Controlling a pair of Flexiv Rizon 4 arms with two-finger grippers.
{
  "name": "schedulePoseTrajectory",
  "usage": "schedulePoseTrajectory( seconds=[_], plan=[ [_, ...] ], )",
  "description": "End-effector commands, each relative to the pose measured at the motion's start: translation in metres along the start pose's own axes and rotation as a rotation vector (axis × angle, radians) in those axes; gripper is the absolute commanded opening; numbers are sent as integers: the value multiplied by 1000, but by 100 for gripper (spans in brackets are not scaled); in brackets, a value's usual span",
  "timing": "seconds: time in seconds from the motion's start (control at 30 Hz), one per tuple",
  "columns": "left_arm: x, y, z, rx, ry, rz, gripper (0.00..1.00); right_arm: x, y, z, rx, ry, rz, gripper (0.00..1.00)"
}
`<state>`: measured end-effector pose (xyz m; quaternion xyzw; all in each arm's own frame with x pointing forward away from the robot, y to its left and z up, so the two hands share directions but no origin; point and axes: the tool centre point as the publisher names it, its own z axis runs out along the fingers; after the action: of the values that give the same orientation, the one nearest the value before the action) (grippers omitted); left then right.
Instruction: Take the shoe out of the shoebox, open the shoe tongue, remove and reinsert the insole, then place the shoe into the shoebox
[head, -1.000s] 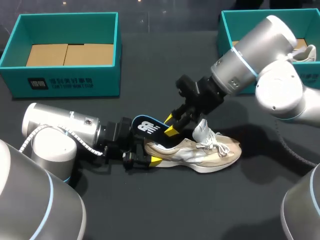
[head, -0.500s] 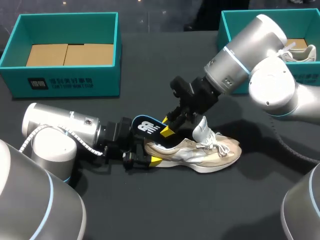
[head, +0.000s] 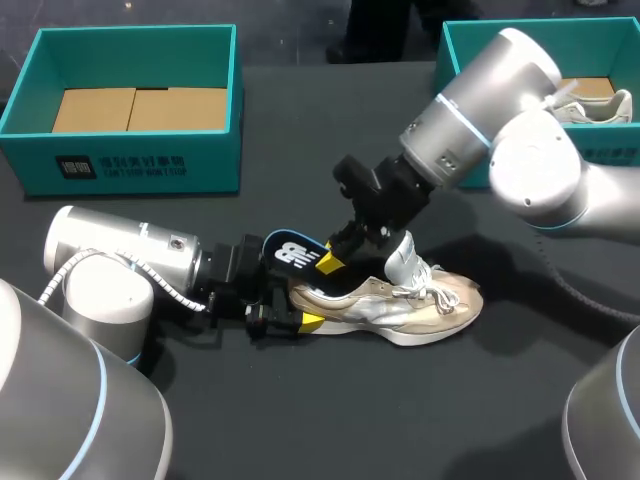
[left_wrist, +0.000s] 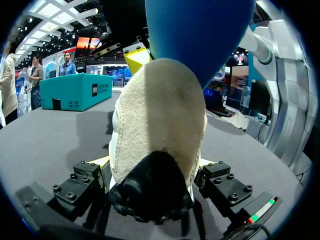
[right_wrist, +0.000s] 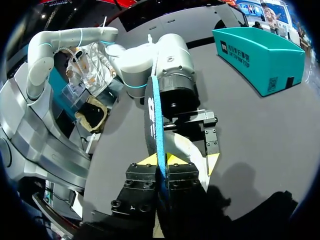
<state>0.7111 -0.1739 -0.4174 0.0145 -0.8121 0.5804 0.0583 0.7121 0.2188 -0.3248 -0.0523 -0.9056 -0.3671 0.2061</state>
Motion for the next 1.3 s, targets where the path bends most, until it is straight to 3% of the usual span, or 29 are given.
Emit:
schedulePoseTrajectory(
  seconds=[0.03,0.3,0.5,0.97,1.17,1.3],
  plan=[
    [3,3,0,-1,-2,0,0,1,2,2,6,5,-9,0],
    [3,3,0,-1,-2,0,0,7,21,-6,11,15,-96,0],
    [3,3,0,-1,-2,0,0,12,53,-23,-20,33,-210,0],
    [3,3,0,-1,-2,0,0,12,53,-23,-20,33,-210,0],
    [3,3,0,-1,-2,0,0,21,89,-34,-122,83,-314,0],
    [3,3,0,-1,-2,0,0,34,108,-49,-141,107,-328,0]
  ],
)
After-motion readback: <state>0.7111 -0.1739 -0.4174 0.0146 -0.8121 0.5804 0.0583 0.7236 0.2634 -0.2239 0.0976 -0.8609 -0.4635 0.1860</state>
